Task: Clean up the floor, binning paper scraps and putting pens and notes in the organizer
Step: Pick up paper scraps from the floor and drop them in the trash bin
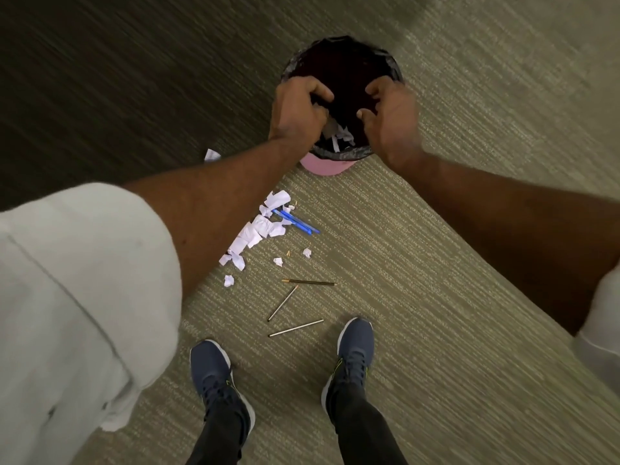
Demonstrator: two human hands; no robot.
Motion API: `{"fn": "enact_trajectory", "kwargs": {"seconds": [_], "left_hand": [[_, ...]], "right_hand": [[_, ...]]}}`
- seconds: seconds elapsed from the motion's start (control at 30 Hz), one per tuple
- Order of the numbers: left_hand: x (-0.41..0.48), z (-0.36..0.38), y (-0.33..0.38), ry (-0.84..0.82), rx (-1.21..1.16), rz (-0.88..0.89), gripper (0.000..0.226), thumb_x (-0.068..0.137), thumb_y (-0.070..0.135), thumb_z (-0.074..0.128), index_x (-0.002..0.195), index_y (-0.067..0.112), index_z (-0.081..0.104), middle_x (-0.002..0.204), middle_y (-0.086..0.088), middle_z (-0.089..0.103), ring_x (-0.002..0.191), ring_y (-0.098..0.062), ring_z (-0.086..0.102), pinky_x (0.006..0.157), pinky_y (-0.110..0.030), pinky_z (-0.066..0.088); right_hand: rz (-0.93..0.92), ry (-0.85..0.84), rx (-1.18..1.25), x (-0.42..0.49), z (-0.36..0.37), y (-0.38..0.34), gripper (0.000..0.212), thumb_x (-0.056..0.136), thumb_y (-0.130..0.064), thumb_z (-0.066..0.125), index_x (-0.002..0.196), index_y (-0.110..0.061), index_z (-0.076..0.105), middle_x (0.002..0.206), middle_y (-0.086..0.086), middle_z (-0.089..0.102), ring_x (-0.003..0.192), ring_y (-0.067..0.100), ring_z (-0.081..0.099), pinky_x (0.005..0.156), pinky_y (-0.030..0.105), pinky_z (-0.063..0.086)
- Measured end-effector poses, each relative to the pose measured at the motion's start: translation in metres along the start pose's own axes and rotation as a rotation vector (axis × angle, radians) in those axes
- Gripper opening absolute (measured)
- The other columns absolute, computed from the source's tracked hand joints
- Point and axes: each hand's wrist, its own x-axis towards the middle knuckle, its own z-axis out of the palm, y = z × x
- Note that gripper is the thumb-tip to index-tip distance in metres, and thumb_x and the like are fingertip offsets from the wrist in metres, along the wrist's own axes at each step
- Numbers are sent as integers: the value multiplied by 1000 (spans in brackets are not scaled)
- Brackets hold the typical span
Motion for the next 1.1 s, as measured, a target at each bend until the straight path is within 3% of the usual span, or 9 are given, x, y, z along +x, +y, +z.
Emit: {"fn": "enact_trajectory", "kwargs": {"seconds": [0.1, 0.2, 0.33, 0.47, 0.67, 0.8, 0.93, 1.1], "left_hand": [[-18, -4, -18, -20, -11, -18, 21, 84, 7, 71, 105, 12, 72, 96, 0, 69, 79, -3, 59, 61, 3, 43], [-43, -9, -44, -60, -22, -49, 27, 84, 9, 71, 110, 12, 70, 103, 0, 72, 92, -9, 66, 86, -23, 57], [-79, -16, -87, -81, 25, -60, 41, 83, 8, 71, 124, 9, 64, 115, 1, 68, 102, -8, 61, 91, -14, 44], [-115, -24, -142, -130, 95, -134, 48, 83, 15, 75, 129, 12, 61, 125, -5, 67, 116, -17, 63, 103, -28, 49], [-175, -40, -210, -135, 195, -196, 49, 81, 13, 75, 128, 10, 62, 128, -10, 64, 122, -26, 58, 105, -36, 45], [-209, -37, -264, -195, 214, -245, 42, 83, 34, 62, 115, 6, 67, 114, -16, 68, 110, -35, 63, 97, -43, 50], [-238, -27, -301, -146, 220, -315, 50, 79, 8, 75, 127, 3, 61, 126, -20, 62, 120, -34, 56, 102, -41, 44], [-254, -5, -347, -178, 259, -333, 61, 75, 12, 81, 130, 8, 56, 137, -15, 51, 127, -33, 51, 106, -43, 44]], "right_hand": [[-5, -44, 0, -17, 11, -1, 34, 92, -19, 65, 124, -12, 58, 123, 8, 59, 103, 21, 61, 86, 31, 50], [-56, -113, -17, -43, 27, -5, 31, 92, -16, 61, 122, -9, 59, 120, 13, 59, 104, 27, 60, 85, 33, 47], [-177, -205, -95, -83, 53, -15, 33, 94, -16, 61, 125, -9, 58, 127, 13, 57, 107, 28, 61, 89, 33, 49], [-233, -303, -114, -113, 91, -22, 33, 92, -16, 64, 124, -9, 57, 128, 11, 56, 105, 30, 63, 89, 37, 54], [-310, -447, -126, -150, 147, -40, 39, 87, -14, 69, 125, -9, 59, 128, 12, 56, 106, 34, 62, 87, 39, 52], [-357, -512, -128, -174, 191, -42, 45, 84, -12, 70, 127, -10, 59, 129, 13, 57, 111, 34, 60, 93, 42, 52], [-408, -551, -158, -198, 238, -43, 44, 86, -13, 69, 128, -11, 57, 135, 14, 53, 118, 34, 57, 97, 41, 47], [-505, -605, -186, -216, 294, -38, 52, 86, -14, 67, 136, -13, 51, 141, 14, 47, 120, 34, 54, 95, 38, 46]]}}
